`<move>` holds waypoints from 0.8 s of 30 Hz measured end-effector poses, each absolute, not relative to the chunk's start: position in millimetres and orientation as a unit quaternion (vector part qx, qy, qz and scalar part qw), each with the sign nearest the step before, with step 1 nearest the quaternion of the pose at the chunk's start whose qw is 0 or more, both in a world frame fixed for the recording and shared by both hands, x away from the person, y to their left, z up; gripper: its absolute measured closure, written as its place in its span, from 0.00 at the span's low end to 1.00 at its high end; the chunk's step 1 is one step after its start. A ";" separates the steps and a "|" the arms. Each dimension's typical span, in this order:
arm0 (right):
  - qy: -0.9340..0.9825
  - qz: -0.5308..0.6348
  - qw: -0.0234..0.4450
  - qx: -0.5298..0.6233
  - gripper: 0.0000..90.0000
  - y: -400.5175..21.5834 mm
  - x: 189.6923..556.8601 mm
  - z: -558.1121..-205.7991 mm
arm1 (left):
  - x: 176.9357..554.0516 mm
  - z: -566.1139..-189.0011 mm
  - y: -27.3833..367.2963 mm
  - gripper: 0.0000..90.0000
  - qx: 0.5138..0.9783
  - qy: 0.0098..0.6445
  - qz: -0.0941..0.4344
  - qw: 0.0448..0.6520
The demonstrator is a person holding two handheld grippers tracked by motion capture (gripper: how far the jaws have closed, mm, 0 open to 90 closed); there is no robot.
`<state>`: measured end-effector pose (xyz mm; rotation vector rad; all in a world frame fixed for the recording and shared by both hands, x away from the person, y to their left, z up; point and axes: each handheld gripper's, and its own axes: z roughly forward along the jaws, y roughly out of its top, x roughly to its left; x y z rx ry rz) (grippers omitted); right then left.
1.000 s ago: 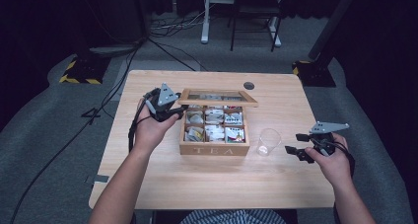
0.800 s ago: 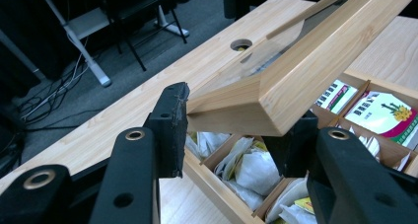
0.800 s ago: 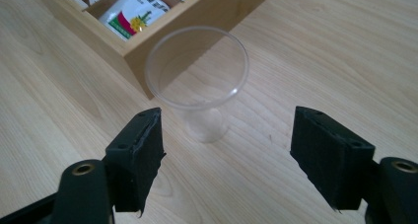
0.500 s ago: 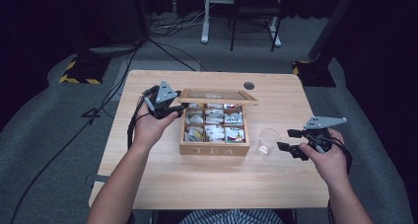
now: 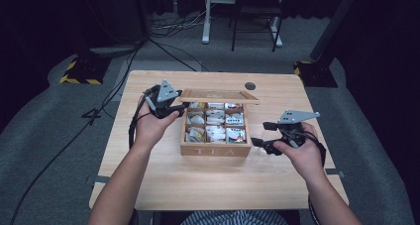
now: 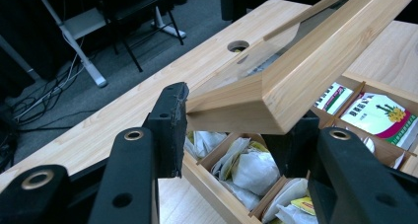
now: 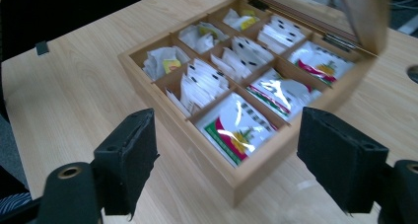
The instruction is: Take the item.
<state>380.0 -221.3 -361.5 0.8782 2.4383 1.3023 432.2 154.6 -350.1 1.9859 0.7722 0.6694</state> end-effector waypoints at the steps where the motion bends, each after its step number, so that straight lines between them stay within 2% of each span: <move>1: 0.835 0.446 0.120 0.301 0.26 -221.3 380.0 -361.5 | 432.2 -350.0 154.6 0.60 0.800 0.310 0.269 0.437; 4: 0.814 0.463 0.120 0.332 0.28 -199.2 386.6 -366.5 | 431.7 -349.8 154.2 0.60 0.802 0.309 0.270 0.434; 8: 0.821 0.458 0.122 0.319 0.31 -183.8 389.4 -368.7 | 431.2 -350.0 154.4 0.60 0.803 0.309 0.268 0.434; 9: 0.821 0.457 0.127 0.317 0.35 -173.2 391.1 -369.3 | 431.2 -350.2 154.5 0.60 0.802 0.309 0.267 0.435; 13: 0.824 0.457 0.120 0.311 0.38 -157.2 394.2 -372.8 | 431.2 -351.0 154.8 0.60 0.801 0.310 0.267 0.438; 19: 0.847 0.433 0.116 0.287 0.52 -117.4 401.7 -393.0 | 431.4 -351.6 155.5 0.60 0.800 0.309 0.266 0.440; 24: 0.851 0.429 0.117 0.281 0.58 -98.5 405.7 -404.5 | 431.5 -351.7 155.6 0.60 0.800 0.309 0.265 0.441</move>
